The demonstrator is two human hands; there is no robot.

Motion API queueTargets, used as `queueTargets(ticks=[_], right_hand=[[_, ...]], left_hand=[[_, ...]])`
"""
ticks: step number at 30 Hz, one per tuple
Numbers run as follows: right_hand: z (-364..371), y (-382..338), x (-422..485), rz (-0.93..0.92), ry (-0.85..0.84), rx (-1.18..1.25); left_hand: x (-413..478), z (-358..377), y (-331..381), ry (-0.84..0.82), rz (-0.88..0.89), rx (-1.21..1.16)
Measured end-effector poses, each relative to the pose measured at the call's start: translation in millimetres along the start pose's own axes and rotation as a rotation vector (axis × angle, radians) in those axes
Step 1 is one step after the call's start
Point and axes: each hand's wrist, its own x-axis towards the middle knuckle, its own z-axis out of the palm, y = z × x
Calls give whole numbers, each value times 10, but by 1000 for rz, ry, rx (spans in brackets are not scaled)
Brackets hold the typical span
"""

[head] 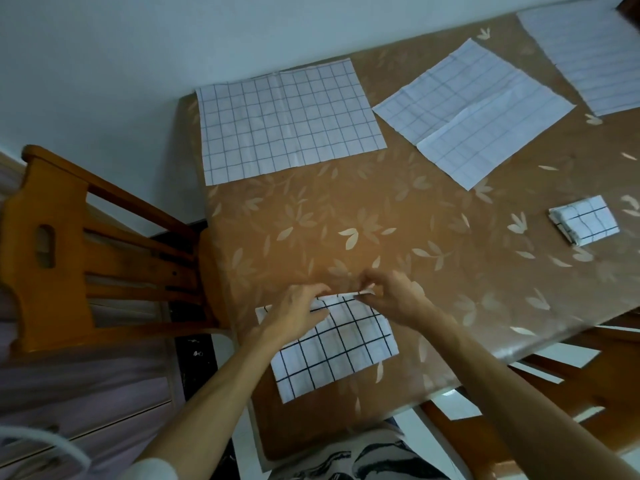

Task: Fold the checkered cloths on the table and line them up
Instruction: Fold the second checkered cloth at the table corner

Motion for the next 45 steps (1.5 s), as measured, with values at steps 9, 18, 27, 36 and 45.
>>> queueTargets(ticks=[9, 18, 27, 36, 45], right_hand=[[-126, 98, -216, 347, 147, 439], [221, 41, -548, 363, -236, 874], [289, -22, -587, 409, -155, 874], [252, -59, -692, 357, -100, 889], [226, -113, -744, 337, -10, 837]], left_hand=[[-192, -171, 5, -15, -281, -705], [-591, -235, -61, 12, -421, -1206], [-775, -253, -145, 6, -380, -1003], [-935, -311, -153, -106, -340, -866], [-978, -320, -173, 23, -352, -897]])
